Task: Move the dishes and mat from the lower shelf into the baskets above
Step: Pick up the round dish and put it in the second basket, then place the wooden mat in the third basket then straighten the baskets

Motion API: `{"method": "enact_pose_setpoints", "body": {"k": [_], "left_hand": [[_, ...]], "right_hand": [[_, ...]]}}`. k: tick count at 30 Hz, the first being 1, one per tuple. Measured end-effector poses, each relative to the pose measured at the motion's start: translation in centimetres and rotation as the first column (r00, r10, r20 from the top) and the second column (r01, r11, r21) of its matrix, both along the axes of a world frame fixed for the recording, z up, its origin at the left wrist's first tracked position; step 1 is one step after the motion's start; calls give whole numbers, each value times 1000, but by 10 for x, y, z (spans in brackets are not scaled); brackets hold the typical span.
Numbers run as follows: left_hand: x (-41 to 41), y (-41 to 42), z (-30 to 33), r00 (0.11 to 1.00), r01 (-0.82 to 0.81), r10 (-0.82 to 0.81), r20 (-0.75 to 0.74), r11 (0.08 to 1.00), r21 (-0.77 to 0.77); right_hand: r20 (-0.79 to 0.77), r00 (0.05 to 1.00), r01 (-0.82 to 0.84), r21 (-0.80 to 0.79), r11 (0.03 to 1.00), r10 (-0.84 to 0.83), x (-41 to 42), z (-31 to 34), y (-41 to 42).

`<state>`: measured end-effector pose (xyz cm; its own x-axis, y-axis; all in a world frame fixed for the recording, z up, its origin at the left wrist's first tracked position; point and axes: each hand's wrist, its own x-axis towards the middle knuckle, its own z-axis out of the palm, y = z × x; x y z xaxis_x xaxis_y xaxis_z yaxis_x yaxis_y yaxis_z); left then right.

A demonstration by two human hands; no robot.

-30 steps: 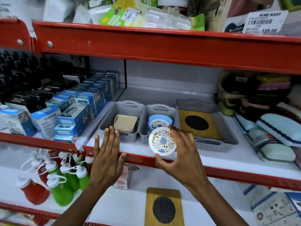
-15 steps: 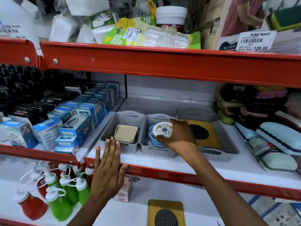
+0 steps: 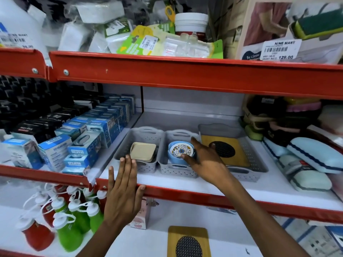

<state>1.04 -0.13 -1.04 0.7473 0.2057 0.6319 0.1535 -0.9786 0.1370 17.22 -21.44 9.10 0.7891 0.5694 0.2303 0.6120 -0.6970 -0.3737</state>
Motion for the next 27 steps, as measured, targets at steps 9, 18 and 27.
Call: {"method": "enact_pose_setpoints", "body": {"k": [9, 18, 27], "left_hand": [[-27, -42, -30, 984, 176, -175, -23, 982, 63], [-28, -97, -146, 871, 334, -419, -258, 888, -314], [-8, -121, -204, 596, -131, -256, -761, 904, -406]], "right_hand": [[560, 800, -356, 151, 922, 217, -66, -77, -77], [312, 896, -271, -179, 946, 316, -92, -245, -120], [-394, 886, 122, -309, 943, -244, -96, -300, -106]]}}
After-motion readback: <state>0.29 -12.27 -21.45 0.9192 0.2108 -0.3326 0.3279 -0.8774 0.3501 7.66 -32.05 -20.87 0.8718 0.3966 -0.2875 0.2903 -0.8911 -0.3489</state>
